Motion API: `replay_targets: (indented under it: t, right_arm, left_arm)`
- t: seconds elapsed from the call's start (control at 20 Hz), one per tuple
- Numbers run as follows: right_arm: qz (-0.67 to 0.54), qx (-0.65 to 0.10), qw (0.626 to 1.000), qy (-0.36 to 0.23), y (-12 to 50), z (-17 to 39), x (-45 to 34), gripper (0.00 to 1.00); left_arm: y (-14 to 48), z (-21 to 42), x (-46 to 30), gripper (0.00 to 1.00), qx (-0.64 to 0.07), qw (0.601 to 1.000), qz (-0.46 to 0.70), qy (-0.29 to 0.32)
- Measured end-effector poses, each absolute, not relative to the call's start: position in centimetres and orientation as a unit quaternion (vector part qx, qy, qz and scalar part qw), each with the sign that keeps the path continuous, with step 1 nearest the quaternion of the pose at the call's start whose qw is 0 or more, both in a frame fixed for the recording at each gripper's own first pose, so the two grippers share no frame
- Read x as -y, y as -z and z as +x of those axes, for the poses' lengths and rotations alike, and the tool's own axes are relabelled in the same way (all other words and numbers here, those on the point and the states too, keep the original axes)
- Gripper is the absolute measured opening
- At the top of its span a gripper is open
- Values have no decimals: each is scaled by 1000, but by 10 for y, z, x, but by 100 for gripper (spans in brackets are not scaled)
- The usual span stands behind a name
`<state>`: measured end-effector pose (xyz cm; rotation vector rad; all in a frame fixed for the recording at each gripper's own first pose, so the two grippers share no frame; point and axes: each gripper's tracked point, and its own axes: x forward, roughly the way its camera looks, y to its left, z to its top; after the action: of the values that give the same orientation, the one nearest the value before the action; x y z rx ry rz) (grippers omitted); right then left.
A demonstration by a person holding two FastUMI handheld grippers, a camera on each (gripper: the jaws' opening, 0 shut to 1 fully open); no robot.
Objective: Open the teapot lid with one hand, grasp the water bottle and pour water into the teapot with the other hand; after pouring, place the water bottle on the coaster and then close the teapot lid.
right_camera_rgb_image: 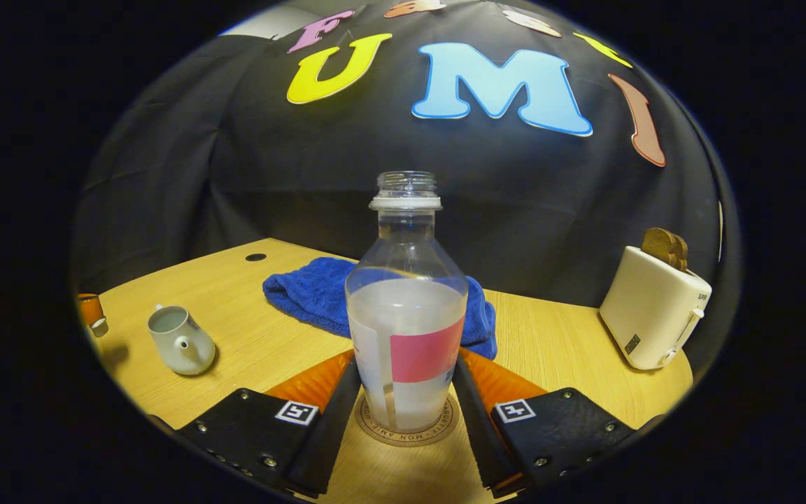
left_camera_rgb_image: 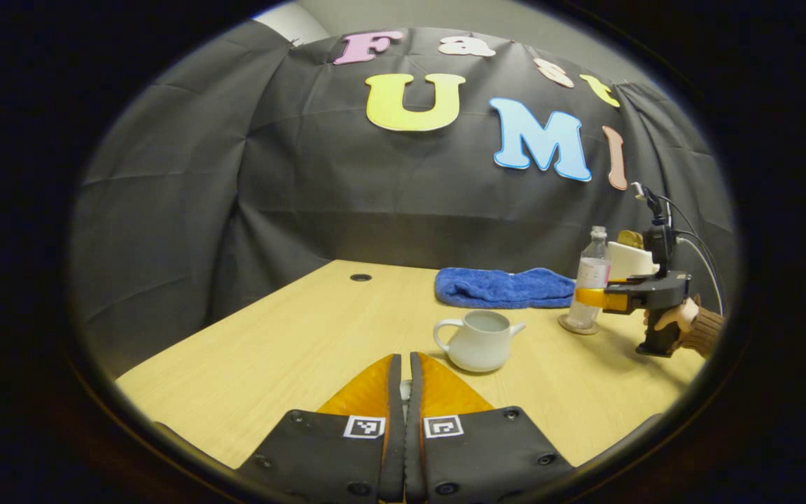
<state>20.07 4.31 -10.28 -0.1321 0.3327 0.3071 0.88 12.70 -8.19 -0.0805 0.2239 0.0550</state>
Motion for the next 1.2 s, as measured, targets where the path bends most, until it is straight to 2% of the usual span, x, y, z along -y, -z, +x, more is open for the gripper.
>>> replay_targets:
  t: [0.15,0.2,0.35,0.4,0.8,1.2]
  right_arm:
    - [-63,-168,972,-152,102,198,-44,78]
    - [-64,-167,972,-150,101,199,-44,83]
    - [-66,-157,974,-150,96,196,-43,86]
    - [-66,-155,974,-148,94,195,-42,95]
    - [-59,-128,982,-125,81,173,-18,95]
    - [-37,-110,984,-136,74,112,-11,96]
  left_arm:
    - [82,10,-125,7,-112,993,-42,-26]
    - [81,9,-124,7,-112,993,-42,-25]
    - [80,10,-122,7,-111,993,-42,-23]
    - [79,10,-121,7,-109,993,-43,-22]
    - [55,35,-88,6,-80,996,-41,17]
    - [48,92,-51,7,-75,996,-4,57]
